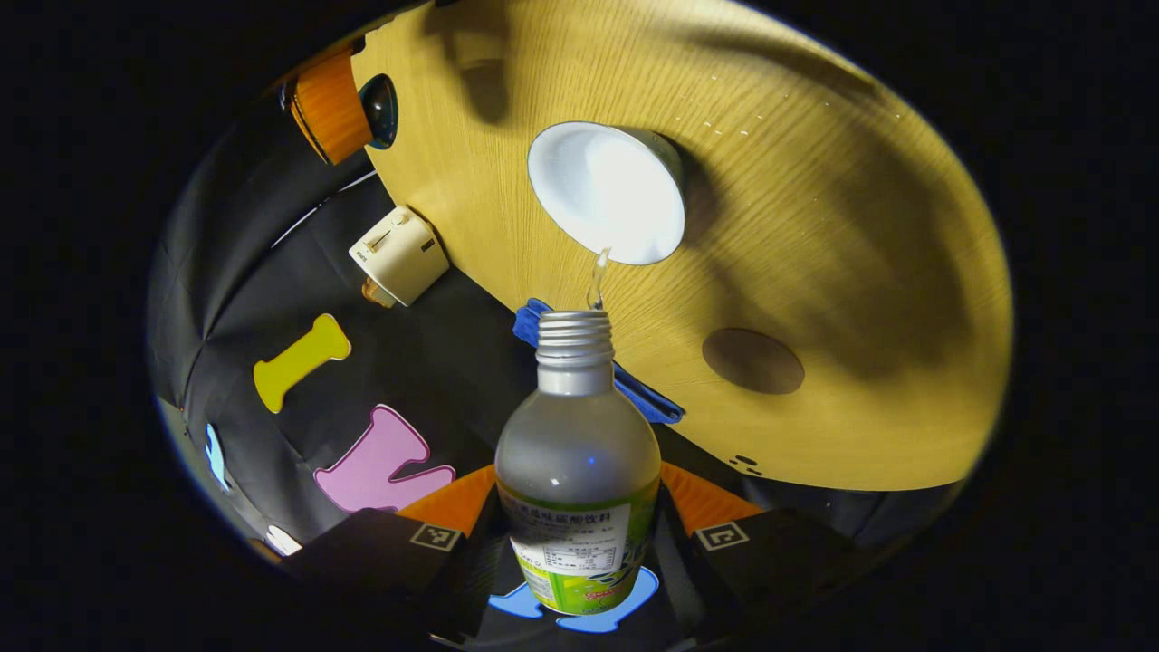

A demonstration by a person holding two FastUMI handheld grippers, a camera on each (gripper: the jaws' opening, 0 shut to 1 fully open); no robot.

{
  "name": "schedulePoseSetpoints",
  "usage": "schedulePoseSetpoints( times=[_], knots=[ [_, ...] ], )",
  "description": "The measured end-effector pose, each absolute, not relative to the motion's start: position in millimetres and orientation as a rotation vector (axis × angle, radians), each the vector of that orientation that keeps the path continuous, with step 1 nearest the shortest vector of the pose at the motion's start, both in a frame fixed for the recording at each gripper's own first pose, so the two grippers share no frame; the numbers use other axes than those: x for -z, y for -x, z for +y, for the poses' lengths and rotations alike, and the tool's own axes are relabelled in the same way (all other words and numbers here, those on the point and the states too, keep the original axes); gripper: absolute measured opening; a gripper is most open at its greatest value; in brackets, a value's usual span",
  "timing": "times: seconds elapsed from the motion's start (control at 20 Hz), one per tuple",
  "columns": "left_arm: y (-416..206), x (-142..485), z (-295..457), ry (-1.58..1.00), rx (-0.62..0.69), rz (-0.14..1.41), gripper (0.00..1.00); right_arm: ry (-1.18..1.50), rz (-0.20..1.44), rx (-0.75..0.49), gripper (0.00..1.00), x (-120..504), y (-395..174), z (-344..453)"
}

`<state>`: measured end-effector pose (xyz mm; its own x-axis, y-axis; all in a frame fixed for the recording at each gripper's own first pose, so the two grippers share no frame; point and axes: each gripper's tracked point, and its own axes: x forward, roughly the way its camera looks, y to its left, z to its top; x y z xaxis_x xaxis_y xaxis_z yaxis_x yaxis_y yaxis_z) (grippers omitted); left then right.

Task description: Open the teacup lid with one hand, grasp the water bottle and pour water into the teacup with the other hand; after pouring, place the water bottle on the coaster and then close the teacup lid.

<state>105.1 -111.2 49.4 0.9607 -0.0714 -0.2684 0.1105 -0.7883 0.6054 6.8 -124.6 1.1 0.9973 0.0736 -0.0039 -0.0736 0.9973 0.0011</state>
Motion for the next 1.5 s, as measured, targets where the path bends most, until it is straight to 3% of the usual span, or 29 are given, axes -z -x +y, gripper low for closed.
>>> schedulePoseSetpoints(
  times=[1.5],
  knots=[
    [-95,-63,-132,-2.422,0.358,-0.078,0.78,-0.001,0.004,-0.073,0.26,-1,-7,-125]
  ],
)
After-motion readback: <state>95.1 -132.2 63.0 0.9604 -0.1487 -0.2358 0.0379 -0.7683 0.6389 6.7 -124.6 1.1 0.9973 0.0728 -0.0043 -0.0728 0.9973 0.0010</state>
